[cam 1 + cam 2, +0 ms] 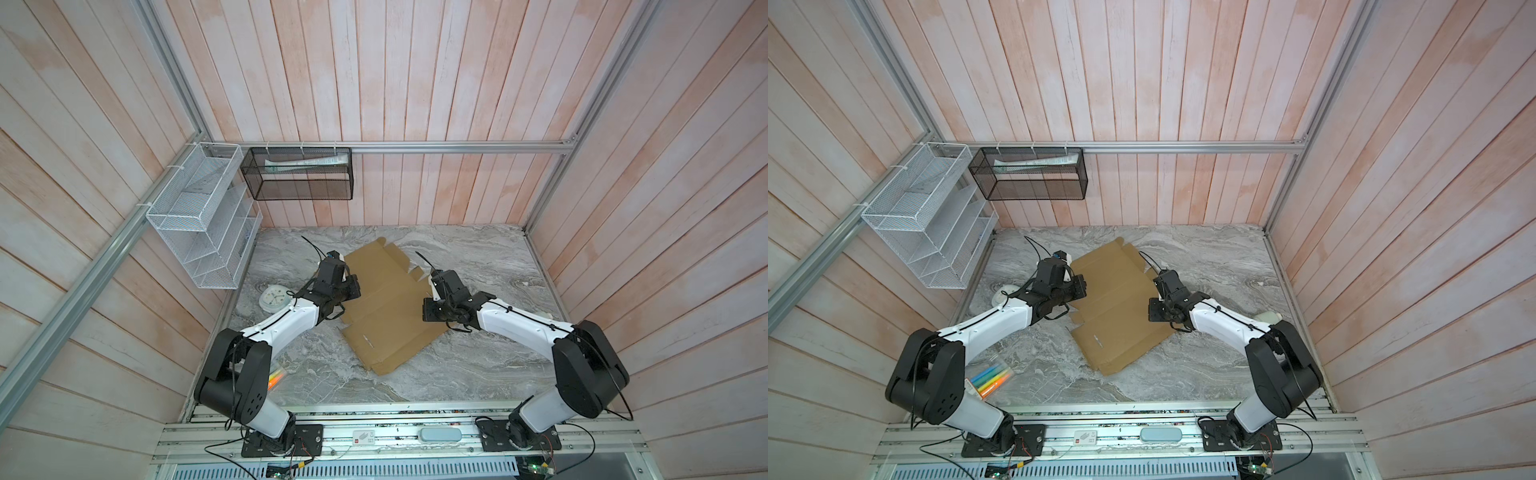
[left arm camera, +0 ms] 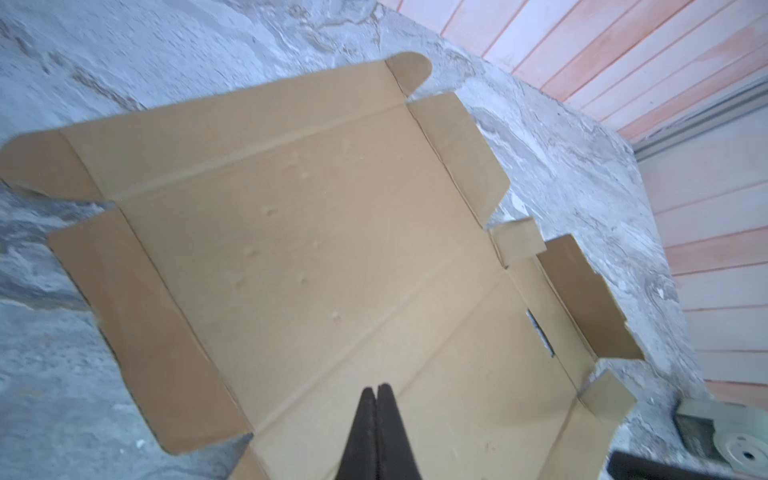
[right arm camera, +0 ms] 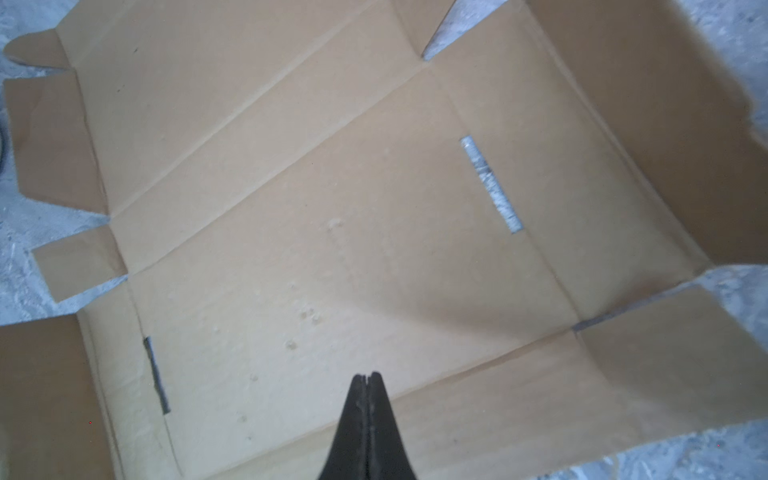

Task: Fold the paper box

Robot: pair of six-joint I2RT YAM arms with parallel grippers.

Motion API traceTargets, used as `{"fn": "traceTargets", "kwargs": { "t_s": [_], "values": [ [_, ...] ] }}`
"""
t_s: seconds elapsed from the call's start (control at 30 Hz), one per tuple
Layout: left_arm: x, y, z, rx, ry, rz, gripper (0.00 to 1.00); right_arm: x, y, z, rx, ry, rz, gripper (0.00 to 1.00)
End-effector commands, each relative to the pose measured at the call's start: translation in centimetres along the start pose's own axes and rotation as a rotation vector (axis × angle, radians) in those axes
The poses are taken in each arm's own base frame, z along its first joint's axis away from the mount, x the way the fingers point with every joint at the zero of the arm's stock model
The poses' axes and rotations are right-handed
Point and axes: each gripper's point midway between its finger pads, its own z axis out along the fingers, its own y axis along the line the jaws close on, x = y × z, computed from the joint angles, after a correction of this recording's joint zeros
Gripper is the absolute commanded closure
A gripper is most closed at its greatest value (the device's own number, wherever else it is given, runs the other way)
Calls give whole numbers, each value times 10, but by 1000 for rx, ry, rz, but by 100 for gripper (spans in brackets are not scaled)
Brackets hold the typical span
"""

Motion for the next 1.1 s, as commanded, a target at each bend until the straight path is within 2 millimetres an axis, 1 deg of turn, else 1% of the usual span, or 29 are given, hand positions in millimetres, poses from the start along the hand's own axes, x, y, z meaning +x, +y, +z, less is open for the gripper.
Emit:
{"fn": "traceTargets", "kwargs": {
  "t_s": [0.0,0.1,0.2,0.33,0.47,0.67,0.9,1.07],
  "values": [
    [7,20,20,-78,53,41,100,29,9,-1,0,44,15,100],
    [7,27,37,-96,68,35,100,48,22,1,-38,67,30,100],
    [13,34,50,-117,85,31,100,62,29,5,-69,89,51,100],
    [27,49,60,-167,112,24,100,77,26,17,-81,129,78,100],
    [41,58,63,-180,139,12,100,83,19,27,-45,157,77,100],
    [60,65,63,-177,173,-5,100,80,9,38,-41,170,103,100],
    [83,66,57,-138,206,-49,100,70,-22,48,20,192,131,100],
    [98,69,52,-136,233,-68,100,56,-40,54,50,195,128,100]
  ]
}}
